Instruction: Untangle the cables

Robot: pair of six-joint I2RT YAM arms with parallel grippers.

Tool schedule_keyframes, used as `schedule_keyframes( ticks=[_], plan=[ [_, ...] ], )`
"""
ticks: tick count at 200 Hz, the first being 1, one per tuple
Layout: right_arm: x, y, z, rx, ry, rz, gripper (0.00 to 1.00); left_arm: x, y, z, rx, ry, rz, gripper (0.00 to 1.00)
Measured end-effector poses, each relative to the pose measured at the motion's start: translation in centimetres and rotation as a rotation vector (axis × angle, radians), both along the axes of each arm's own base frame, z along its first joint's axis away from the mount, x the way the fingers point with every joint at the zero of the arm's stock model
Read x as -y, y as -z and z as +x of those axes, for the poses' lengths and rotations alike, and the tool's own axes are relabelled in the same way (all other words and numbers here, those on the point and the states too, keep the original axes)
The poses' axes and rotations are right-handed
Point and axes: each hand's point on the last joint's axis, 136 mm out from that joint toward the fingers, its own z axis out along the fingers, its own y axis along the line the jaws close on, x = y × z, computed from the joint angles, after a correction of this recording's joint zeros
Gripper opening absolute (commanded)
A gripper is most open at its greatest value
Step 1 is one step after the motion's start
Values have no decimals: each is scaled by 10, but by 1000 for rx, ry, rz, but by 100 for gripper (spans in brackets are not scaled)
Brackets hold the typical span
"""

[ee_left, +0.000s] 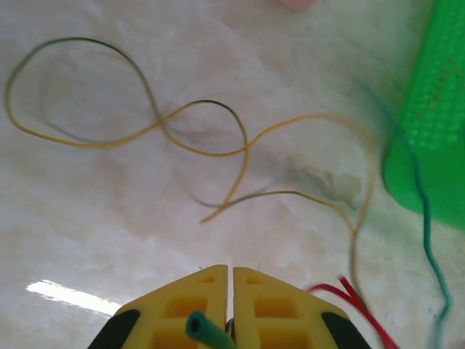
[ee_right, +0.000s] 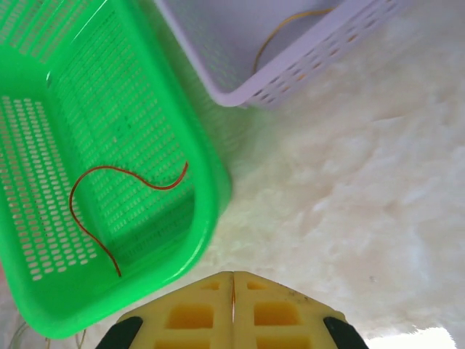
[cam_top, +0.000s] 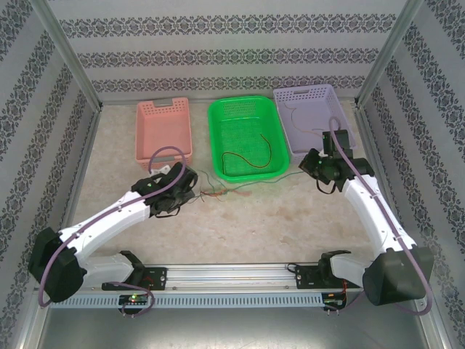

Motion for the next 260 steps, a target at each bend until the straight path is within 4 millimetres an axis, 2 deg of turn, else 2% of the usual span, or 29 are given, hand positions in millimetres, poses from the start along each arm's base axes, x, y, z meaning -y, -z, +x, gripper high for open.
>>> schedule_keyframes(
  ticks=[38,87,92,106,136,172,186,197,216,238,260],
  plan=[
    [0,4,-8,-38,-9,20,0,-8,-6,5,27,-19,-81,0],
    [-2,15,-9,-71,-5,37,0,-6,3,0,-1,-3,-105,0],
    [-2,16,-10,-76,-4,39,0,-6,4,-1,-4,-2,-109,5],
    [-9,20,-13,-88,-15,34,0,-7,9,-4,-17,-6,-117,25],
    [-33,19,-18,-75,-62,-10,0,-24,30,-20,-98,-83,-103,50],
    [-73,17,-32,-53,-142,-9,0,-20,30,-33,-153,-151,-176,56],
    [-80,19,-36,-55,-157,-12,0,-10,22,-34,-161,-183,-251,61],
    [-81,18,-36,-53,-154,-12,0,7,14,-34,-173,-189,-310,64],
    [-79,18,-34,-45,-145,-21,0,50,-6,-32,-208,-140,-383,65],
    [-78,17,-33,-40,-141,-25,0,104,-31,-21,-224,-37,-405,64],
    [-79,16,-31,-37,-140,-24,0,144,-31,-16,-249,76,-345,64]
  ],
)
